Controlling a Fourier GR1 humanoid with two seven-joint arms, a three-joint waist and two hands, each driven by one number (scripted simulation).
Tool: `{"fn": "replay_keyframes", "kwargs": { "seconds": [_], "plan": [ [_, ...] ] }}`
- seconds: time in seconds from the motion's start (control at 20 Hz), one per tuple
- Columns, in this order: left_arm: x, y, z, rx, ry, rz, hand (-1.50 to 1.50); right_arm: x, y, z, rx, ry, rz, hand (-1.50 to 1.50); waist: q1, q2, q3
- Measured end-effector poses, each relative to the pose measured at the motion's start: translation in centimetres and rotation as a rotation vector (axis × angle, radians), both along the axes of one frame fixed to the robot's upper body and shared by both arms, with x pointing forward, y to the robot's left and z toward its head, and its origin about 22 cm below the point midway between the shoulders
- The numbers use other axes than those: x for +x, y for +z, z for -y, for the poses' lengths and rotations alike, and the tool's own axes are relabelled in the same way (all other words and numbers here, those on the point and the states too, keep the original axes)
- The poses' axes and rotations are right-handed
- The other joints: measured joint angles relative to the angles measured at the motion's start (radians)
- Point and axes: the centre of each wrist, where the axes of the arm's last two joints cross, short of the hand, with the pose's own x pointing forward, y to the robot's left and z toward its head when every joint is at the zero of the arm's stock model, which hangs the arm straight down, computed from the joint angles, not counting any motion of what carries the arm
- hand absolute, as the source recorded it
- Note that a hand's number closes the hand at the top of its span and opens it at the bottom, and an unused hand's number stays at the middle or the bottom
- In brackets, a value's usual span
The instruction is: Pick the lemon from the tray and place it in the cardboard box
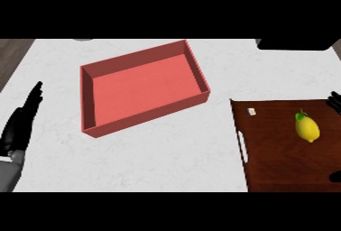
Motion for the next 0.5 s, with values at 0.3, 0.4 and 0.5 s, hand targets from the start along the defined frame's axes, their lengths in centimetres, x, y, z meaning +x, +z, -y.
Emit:
{"fn": "replay_keyframes", "kwargs": {
  "seconds": [0.3, 0.4, 0.5],
  "plan": [
    [0.1, -0.1, 0.4, 0.003, -0.001, 0.007, 0.00, 0.9, 2.6, 3.7, -0.283, -0.008, 0.067, -1.50, 0.017, 0.002, -0.001],
    [0.2, -0.3, 0.8, 0.002, -0.004, 0.006, 0.00, 1.1, 3.6, 4.5, -0.404, 0.017, 0.056, -1.50, 0.022, 0.004, -0.002],
    [0.2, -0.4, 0.9, 0.006, -0.010, 0.003, 0.00, 1.9, 4.5, 4.8, -0.506, 0.047, 0.040, -1.50, 0.031, 0.005, -0.003]
  ]
}}
